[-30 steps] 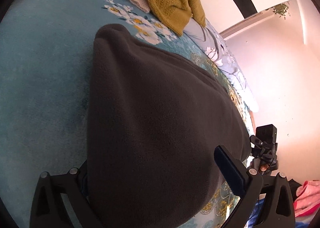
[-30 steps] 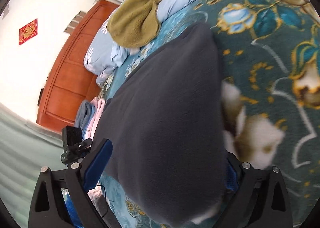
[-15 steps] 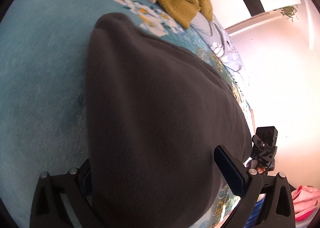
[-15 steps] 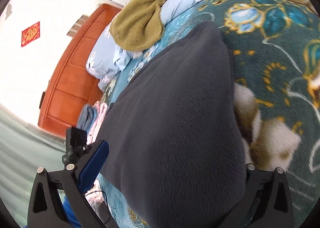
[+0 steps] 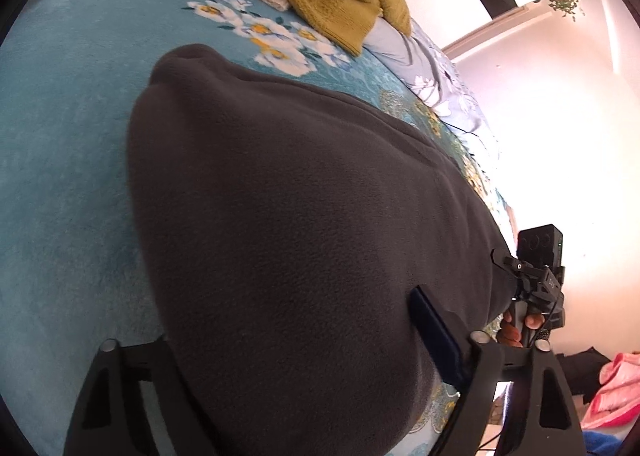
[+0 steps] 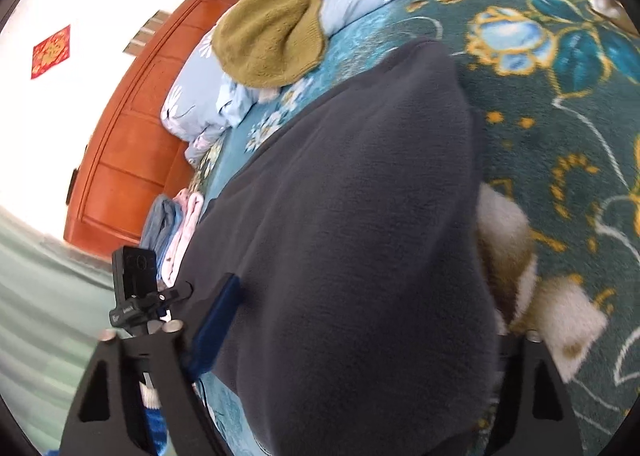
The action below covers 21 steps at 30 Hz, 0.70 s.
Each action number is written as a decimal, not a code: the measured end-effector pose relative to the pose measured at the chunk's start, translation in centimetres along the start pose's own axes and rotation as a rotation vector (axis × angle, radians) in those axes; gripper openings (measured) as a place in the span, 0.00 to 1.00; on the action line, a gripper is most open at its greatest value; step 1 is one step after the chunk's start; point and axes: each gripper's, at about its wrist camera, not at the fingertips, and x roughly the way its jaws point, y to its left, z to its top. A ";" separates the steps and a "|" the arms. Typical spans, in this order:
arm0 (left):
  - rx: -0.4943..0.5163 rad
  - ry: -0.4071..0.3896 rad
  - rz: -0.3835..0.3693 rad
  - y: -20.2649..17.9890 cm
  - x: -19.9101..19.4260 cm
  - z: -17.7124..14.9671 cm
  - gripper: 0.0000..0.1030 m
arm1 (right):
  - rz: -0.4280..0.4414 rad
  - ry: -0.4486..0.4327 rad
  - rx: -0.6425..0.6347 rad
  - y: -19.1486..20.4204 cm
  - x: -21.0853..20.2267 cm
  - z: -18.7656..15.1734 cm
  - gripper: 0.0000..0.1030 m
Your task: Fold clothes
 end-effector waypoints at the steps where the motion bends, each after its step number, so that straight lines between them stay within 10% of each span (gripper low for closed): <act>1: -0.002 -0.004 0.011 0.0 -0.1 -0.1 0.74 | -0.013 0.000 0.011 -0.2 0.0 -0.1 0.68; 8: 0.004 -0.069 0.036 -1.2 -1.3 -1.3 0.60 | -0.026 -0.004 -0.001 1.0 -0.6 -0.3 0.49; 21: -0.015 -0.221 -0.085 -1.0 -8.3 -3.2 0.57 | 0.057 -0.002 -0.139 8.1 -2.2 0.7 0.45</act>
